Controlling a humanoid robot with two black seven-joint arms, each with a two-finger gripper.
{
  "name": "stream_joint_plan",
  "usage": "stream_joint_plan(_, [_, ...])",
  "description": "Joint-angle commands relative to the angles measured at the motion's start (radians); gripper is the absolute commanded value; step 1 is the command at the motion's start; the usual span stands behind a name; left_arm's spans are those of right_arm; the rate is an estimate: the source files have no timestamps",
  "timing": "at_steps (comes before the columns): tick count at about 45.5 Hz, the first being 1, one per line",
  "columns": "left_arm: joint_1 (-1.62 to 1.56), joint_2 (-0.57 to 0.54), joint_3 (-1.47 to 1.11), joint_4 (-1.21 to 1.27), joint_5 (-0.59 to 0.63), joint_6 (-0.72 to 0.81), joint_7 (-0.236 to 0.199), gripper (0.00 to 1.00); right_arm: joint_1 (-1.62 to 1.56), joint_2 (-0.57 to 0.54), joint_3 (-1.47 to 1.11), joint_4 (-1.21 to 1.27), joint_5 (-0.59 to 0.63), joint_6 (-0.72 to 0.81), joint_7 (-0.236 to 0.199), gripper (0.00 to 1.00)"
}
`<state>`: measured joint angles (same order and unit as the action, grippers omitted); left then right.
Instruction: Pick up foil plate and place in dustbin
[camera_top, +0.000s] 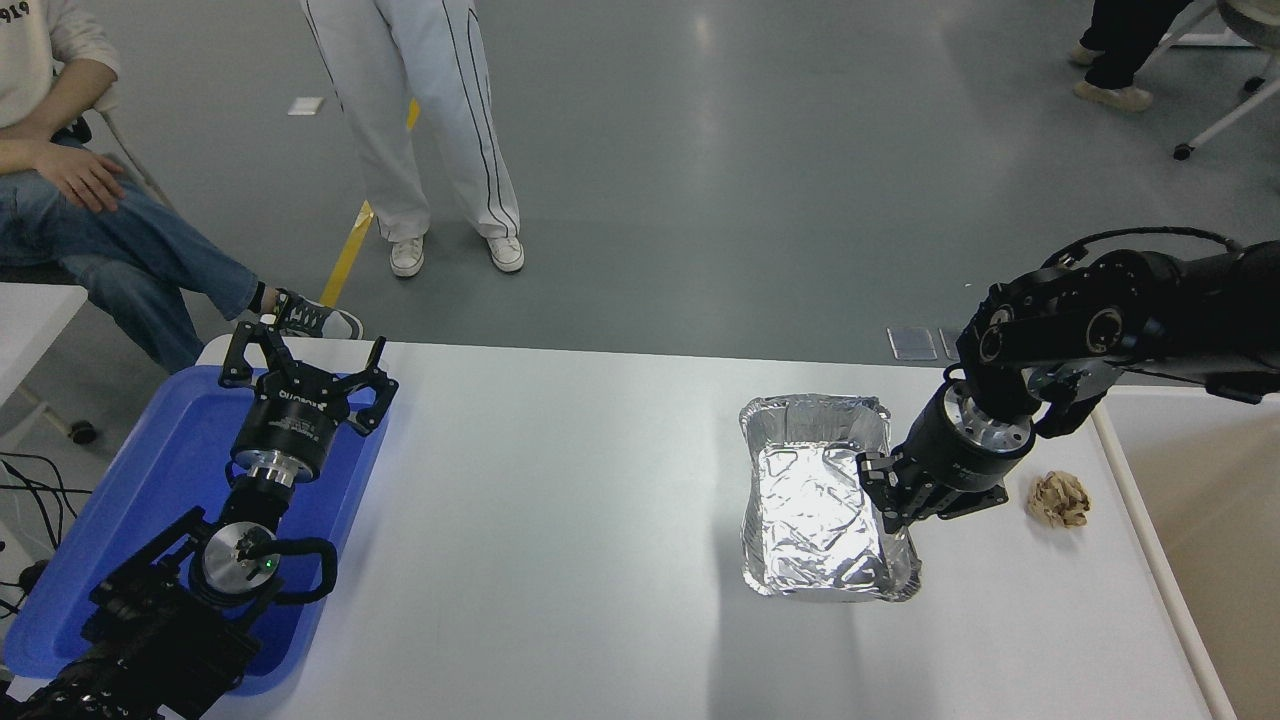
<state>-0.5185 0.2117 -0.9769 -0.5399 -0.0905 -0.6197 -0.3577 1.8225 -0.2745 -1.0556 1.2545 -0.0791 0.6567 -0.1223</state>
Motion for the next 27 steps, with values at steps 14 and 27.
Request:
stream_joint_plan(14, [0.000,0.000,0.000,0.000,0.000,0.000,0.000,1.00,0.377,-0.146,-0.037,0.155,-0.065,0.129,0.000,0.00])
stream_joint_plan(27, [0.000,0.000,0.000,0.000,0.000,0.000,0.000,1.00,0.511,-0.195,-0.079,0.157,-0.105,0.129,0.000,0.00])
